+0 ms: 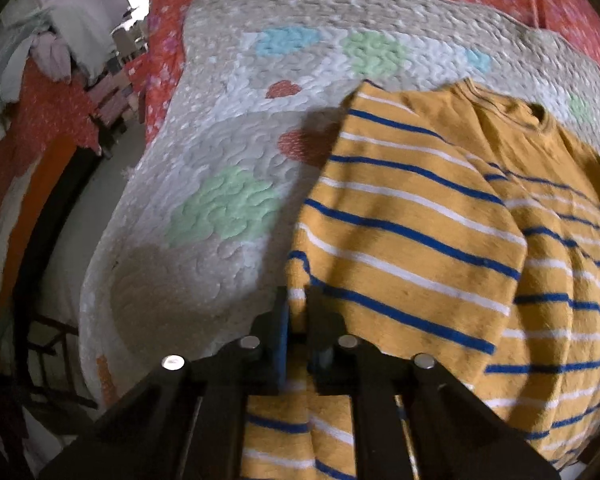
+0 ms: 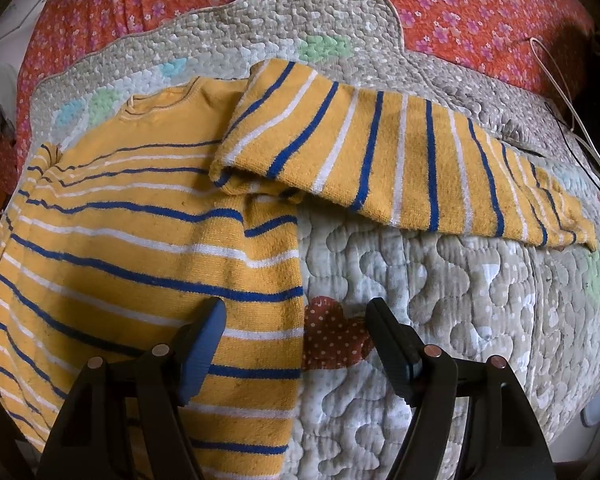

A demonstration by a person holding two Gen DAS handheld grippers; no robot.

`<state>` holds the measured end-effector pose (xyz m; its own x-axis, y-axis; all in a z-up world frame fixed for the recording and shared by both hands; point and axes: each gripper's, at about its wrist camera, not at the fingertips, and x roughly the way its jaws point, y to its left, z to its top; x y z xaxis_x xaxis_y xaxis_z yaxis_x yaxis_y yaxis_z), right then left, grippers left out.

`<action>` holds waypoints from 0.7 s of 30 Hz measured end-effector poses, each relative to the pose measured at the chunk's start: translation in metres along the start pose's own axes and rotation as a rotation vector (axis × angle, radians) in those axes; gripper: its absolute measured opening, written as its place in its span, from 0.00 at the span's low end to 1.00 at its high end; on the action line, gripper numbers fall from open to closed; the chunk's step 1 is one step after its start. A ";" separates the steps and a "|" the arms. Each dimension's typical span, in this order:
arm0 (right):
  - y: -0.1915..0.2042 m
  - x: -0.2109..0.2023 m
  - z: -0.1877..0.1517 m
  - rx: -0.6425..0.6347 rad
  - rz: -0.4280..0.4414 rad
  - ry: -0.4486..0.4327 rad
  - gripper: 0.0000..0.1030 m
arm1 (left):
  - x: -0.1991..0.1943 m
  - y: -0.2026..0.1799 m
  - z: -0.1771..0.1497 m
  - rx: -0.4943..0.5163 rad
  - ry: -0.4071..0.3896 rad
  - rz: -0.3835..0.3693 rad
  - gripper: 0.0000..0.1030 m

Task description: Fold small clothes

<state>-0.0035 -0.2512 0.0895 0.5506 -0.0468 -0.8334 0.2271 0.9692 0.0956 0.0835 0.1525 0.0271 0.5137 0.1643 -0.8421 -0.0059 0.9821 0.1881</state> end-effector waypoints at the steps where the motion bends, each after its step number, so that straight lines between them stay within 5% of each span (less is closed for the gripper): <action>1: 0.000 0.000 0.000 -0.001 0.000 0.000 0.75 | -0.002 0.000 0.000 -0.002 -0.002 -0.005 0.06; 4: -0.002 0.000 -0.001 -0.004 -0.001 -0.001 0.75 | -0.005 0.022 0.004 -0.079 0.002 -0.010 0.06; 9: -0.002 -0.002 0.002 0.001 -0.007 -0.003 0.75 | 0.005 0.077 0.006 -0.228 0.040 0.164 0.06; 12: -0.007 -0.010 0.006 0.023 0.003 0.000 0.75 | 0.007 0.101 0.002 -0.327 0.075 0.178 0.07; 16: -0.054 -0.042 0.021 0.202 0.038 -0.049 0.75 | -0.006 0.115 -0.005 -0.432 0.062 0.127 0.10; 21: -0.141 -0.058 0.019 0.531 0.014 -0.056 0.75 | -0.040 0.106 -0.004 -0.441 -0.022 0.069 0.13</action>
<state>-0.0525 -0.3896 0.1349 0.5952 -0.0621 -0.8012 0.5869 0.7146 0.3806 0.0586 0.2506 0.0783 0.5172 0.2335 -0.8234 -0.4040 0.9147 0.0057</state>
